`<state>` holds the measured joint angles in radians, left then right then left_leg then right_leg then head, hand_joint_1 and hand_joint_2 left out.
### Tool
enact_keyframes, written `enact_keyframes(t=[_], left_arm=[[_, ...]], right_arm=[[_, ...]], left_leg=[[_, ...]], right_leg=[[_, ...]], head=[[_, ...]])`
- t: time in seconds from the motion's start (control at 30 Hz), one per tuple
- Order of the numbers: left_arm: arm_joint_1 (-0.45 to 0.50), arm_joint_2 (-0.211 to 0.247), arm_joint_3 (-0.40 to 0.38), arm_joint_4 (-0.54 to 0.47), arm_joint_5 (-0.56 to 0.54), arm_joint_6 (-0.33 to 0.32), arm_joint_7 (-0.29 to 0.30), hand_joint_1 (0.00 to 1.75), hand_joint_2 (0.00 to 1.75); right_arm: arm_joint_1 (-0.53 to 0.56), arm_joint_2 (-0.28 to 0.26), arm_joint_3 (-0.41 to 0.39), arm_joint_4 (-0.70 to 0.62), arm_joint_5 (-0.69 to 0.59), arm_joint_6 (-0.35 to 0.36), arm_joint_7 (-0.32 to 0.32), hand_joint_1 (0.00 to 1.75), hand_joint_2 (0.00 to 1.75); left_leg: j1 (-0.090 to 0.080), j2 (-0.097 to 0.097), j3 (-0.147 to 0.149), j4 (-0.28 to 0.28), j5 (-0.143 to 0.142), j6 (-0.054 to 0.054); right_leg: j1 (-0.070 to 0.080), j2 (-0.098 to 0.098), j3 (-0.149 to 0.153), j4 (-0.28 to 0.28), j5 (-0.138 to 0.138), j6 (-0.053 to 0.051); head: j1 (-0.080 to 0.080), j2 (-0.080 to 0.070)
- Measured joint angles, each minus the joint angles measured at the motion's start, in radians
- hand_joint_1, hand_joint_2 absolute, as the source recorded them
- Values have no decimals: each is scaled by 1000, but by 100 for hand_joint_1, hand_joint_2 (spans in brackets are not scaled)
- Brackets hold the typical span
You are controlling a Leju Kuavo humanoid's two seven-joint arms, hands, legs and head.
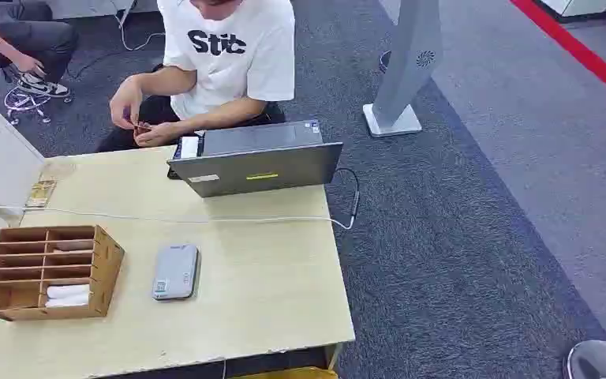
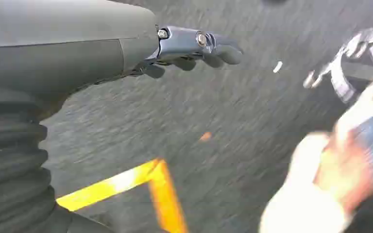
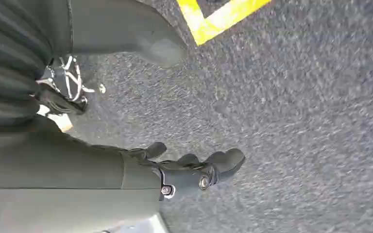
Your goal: Pass the card to the sensor for recognition and then transmit it.
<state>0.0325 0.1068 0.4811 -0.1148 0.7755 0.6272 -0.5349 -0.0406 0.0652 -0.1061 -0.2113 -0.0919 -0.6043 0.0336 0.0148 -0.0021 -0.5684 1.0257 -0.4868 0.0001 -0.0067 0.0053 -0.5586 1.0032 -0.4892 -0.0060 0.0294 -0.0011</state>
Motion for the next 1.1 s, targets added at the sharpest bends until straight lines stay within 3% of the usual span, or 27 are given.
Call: enact_keyframes(t=[0.2,0.33,0.73,1.1], left_arm=[[-10,-21,113,-82,-90,4,-27,0,175],[-6,-43,159,-194,-170,1,-44,0,175],[52,-135,217,-595,-337,5,-77,0,175],[100,-210,203,-1001,-525,19,-98,0,175]], right_arm=[[-1,6,-6,4,0,-5,3,0,175],[-1,10,-7,5,5,-6,3,0,175],[-3,20,-11,10,17,-7,3,0,175],[-4,27,-12,11,28,-8,14,0,175]], left_leg=[[0,0,0,0,0,0],[-1,0,0,0,0,1],[0,0,0,0,1,0],[0,0,1,0,1,0]], right_leg=[[0,0,1,0,1,2],[0,0,1,0,1,2],[0,0,1,0,1,1],[0,0,1,0,1,1]], head=[[-1,0],[-1,0],[-2,0],[-2,0]])
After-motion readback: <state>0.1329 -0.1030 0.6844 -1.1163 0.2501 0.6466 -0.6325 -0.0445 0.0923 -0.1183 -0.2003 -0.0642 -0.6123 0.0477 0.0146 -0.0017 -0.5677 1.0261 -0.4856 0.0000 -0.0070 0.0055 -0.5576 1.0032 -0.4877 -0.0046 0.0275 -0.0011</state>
